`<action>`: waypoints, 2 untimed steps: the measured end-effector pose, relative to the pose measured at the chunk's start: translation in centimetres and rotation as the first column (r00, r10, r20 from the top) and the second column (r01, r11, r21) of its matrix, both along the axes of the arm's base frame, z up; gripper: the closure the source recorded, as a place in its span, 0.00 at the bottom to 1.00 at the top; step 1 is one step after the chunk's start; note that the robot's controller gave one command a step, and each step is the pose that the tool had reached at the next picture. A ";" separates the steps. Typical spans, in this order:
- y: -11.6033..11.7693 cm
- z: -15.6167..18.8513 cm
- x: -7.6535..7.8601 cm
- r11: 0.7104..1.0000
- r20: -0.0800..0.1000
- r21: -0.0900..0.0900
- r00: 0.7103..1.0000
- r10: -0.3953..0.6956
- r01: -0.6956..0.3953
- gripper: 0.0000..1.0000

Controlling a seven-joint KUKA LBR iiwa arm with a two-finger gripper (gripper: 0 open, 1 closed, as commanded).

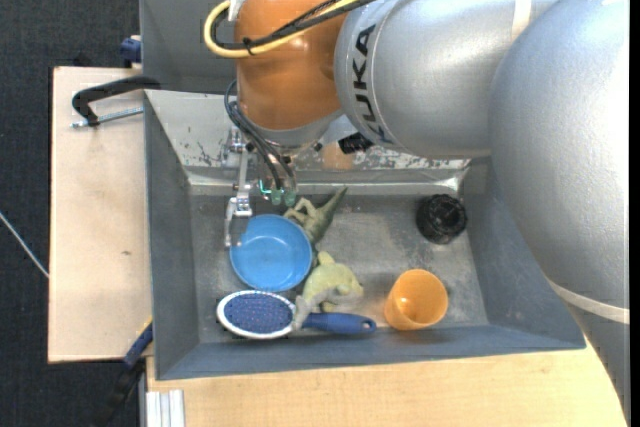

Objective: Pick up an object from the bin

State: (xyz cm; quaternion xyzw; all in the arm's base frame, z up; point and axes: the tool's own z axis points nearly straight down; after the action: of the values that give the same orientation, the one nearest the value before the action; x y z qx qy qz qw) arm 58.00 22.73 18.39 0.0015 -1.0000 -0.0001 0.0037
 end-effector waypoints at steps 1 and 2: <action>-9.3 -11.1 -0.1 0.992 0.013 0.005 0.992 0.127 -0.127 0.00; -9.0 -10.5 0.4 0.992 0.031 0.007 0.991 0.128 -0.129 1.00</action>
Offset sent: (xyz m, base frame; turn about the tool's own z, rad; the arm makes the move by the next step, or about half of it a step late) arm -0.0033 -0.0938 -0.1139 -0.1317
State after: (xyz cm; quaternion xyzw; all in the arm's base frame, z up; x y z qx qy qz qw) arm 58.35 13.75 7.85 0.0660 -0.9977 -0.0045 -0.0114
